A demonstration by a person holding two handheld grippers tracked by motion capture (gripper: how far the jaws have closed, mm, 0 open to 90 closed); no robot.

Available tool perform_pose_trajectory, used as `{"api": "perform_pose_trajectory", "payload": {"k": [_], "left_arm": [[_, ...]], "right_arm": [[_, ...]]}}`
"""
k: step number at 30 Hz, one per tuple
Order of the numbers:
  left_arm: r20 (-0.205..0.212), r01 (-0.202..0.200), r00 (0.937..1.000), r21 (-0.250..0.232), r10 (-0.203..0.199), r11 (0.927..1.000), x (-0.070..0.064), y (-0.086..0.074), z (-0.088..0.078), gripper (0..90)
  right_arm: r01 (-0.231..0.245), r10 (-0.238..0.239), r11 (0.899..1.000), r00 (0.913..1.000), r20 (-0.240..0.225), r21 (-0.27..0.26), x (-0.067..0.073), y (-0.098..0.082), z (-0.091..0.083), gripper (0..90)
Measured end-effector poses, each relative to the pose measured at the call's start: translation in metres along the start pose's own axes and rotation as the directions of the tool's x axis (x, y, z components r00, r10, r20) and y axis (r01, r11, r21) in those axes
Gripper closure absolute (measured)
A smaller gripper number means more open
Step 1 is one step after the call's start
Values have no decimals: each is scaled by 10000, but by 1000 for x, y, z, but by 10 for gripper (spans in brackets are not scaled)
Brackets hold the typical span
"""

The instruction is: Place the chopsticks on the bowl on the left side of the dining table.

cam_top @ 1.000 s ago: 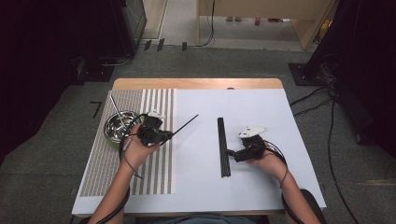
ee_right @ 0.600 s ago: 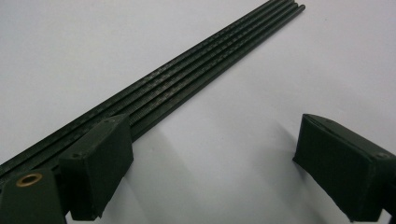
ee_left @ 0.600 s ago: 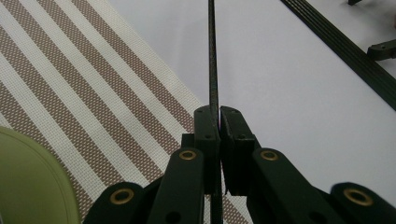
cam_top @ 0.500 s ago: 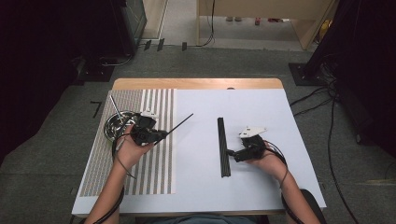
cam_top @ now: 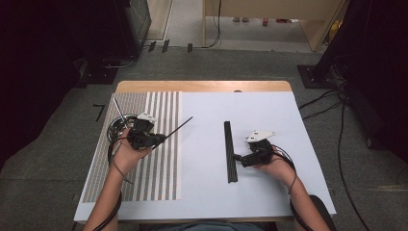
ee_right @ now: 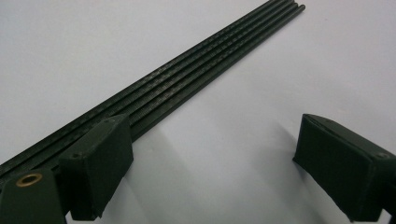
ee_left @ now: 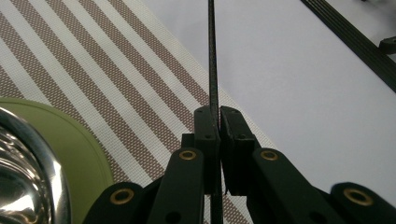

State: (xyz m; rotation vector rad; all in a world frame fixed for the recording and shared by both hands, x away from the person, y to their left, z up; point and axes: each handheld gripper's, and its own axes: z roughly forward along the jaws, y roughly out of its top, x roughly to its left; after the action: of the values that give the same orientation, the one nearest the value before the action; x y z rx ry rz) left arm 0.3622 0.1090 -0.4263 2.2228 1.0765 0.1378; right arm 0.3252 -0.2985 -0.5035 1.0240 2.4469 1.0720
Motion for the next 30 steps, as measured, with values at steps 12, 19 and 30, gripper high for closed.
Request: {"api": "perform_pose_trajectory", "payload": {"k": [12,19,30], "left_arm": [[-149,1,9999,66,0,10000,11,-5,-9,873],[-332,40,9994,67,-38,10000,17,-8,-15,873],[-515,105,9986,30,-103,9999,27,-12,-24,873]], "right_arm": [[-1,1,10000,10000,-1,0,0,0,0,109],[16,-16,10000,10000,2,-5,0,0,0,109],[9,-9,10000,10000,0,-3,0,0,0,109]]}}
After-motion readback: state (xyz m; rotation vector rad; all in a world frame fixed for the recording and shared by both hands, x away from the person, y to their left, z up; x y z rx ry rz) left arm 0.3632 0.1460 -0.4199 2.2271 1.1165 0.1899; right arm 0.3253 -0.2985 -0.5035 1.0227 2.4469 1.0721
